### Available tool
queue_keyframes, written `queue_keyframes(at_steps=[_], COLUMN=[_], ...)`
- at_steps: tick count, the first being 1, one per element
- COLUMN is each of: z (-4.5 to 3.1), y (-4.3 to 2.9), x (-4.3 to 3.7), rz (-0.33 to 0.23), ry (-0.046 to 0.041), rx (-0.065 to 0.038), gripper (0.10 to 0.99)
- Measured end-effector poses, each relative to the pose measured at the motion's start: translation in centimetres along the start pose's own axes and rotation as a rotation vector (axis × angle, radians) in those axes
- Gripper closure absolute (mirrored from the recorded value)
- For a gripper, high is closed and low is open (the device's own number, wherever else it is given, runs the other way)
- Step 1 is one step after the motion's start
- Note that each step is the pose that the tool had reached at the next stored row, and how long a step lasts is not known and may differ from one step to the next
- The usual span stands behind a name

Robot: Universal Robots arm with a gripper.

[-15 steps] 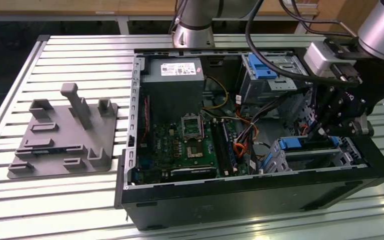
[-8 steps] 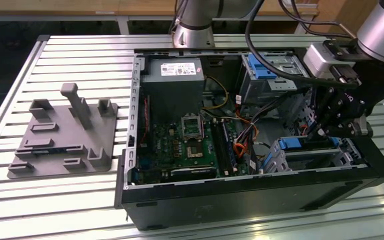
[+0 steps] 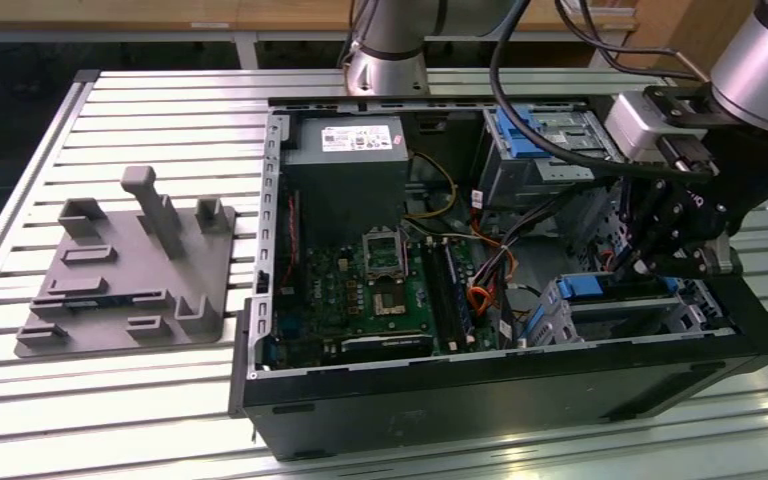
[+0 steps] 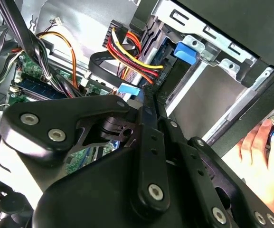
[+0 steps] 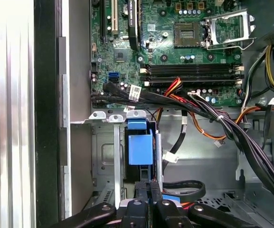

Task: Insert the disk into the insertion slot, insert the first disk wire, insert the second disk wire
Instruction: 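Insert the second disk wire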

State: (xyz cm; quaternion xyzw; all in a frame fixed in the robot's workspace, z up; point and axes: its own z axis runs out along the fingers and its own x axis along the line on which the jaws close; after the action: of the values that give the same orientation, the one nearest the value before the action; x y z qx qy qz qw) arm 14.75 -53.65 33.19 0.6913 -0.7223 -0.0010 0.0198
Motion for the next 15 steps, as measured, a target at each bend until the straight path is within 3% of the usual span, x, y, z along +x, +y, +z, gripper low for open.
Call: queue_keyframes(at_steps=[8, 10, 15], z=[0.42, 0.35, -1.51], y=[-0.01, -0.01, 0.04], x=[-0.01, -0.01, 0.04], rz=[-0.003, -0.004, -0.004], ry=[0.0001, -0.0008, -0.0001], rx=[0.000, 0.000, 0.000], gripper=[0.933, 0.816, 0.753])
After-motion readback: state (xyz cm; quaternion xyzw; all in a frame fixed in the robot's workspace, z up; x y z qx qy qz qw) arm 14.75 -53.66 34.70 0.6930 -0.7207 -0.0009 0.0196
